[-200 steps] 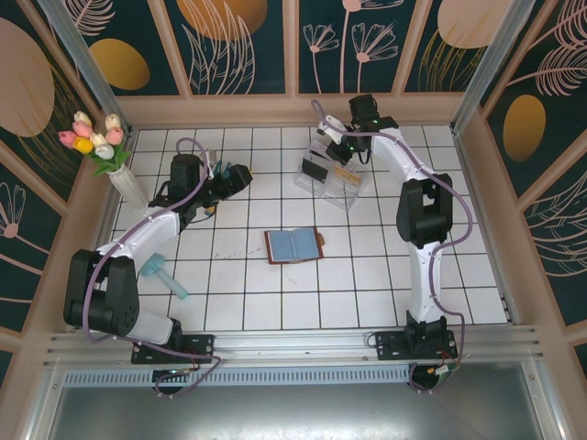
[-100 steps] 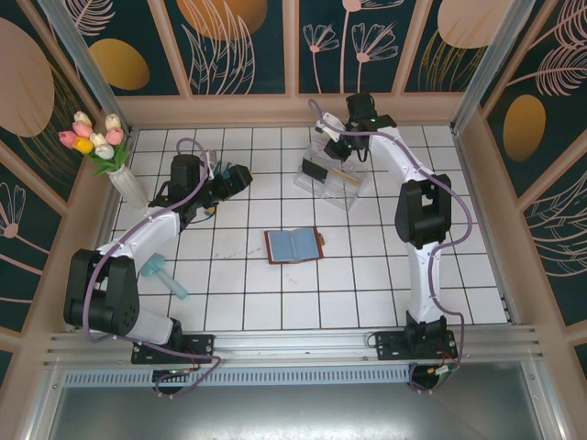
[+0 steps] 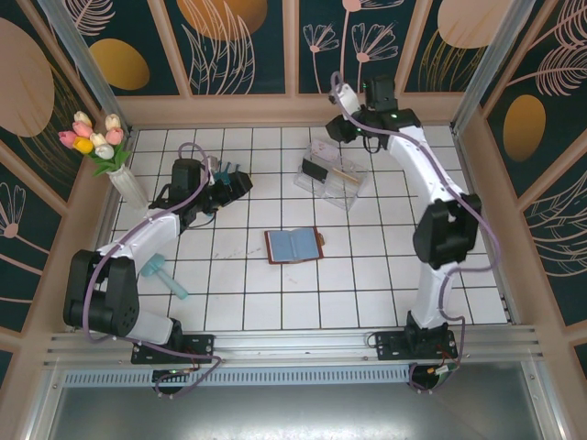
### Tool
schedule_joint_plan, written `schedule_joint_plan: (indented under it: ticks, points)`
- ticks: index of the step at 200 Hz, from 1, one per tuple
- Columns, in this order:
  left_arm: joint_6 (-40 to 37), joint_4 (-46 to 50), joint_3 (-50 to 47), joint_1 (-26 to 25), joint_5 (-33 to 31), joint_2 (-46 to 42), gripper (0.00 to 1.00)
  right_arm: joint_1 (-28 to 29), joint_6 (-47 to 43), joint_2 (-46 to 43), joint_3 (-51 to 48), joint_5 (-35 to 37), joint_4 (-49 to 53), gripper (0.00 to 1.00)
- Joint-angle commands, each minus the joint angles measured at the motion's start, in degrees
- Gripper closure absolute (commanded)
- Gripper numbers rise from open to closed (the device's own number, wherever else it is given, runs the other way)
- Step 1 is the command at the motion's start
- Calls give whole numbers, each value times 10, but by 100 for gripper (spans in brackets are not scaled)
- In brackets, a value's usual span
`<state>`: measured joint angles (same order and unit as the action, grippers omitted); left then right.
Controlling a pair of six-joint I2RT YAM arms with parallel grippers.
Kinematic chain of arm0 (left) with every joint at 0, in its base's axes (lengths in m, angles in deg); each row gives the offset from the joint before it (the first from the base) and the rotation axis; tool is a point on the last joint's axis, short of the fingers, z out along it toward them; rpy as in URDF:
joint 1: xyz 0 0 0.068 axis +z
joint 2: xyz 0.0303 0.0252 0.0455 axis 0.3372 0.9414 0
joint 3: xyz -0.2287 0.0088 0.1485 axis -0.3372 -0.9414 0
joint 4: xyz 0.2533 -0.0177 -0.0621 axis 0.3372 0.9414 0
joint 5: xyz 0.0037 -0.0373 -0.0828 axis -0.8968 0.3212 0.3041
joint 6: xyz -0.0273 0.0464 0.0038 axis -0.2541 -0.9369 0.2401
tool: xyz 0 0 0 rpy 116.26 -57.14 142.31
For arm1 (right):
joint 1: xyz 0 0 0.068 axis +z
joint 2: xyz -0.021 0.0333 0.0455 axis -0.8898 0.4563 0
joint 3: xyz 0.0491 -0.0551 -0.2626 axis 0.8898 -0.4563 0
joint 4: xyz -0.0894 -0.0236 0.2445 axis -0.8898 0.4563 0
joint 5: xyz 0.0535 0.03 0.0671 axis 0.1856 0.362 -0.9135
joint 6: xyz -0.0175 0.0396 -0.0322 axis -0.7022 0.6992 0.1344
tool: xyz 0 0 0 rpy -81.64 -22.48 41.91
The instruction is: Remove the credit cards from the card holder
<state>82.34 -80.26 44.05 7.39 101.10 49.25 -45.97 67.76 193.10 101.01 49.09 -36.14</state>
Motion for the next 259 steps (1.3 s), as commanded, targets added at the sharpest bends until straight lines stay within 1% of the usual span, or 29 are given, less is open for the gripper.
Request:
schedule_joint_plan:
  ticks: [1, 17, 30, 37, 49, 72, 94, 99, 109, 123, 157, 184, 212, 241, 259]
  points:
    - [-7, 24, -17, 1, 11, -30, 2, 8, 204, -78, -117, 14, -91, 65]
    - [2, 20, -34, -5, 9, -41, 2, 13, 291, -141, -224, -4, -142, 65]
    - [10, 22, -48, -13, 7, -45, 3, 22, 356, -189, -296, 2, -176, 64]
    - [17, 22, -55, -20, 5, -46, 3, 29, 384, -209, -325, 15, -179, 64]
    - [31, 20, -66, -35, 4, -46, 3, 49, 421, -232, -360, 58, -172, 65]
    - [72, -6, -86, -77, 21, -40, 4, 101, 482, -248, -416, 116, -158, 65]
    - [104, -20, -95, -108, 27, -36, 7, 139, 544, -239, -462, 108, -172, 64]
    - [112, -26, -99, -114, 28, -36, 8, 141, 554, -236, -472, 103, -182, 64]
    - [128, -38, -106, -126, 35, -34, 13, 165, 572, -226, -487, 94, -196, 64]
    - [143, -41, -109, -140, 38, -28, 16, 183, 588, -203, -492, 90, -200, 64]
    - [169, -40, -105, -166, 53, -4, 36, 201, 606, -150, -490, 81, -198, 66]
    - [172, -43, -97, -180, 59, 21, 43, 205, 612, -120, -491, 85, -194, 67]
    - [173, -43, -91, -186, 55, 56, 44, 209, 612, -95, -492, 87, -190, 68]
    - [181, -41, -90, -186, 41, 80, 39, 212, 606, -67, -487, 95, -176, 69]
    - [182, -44, -87, -186, 38, 91, 38, 213, 603, -52, -487, 99, -170, 69]
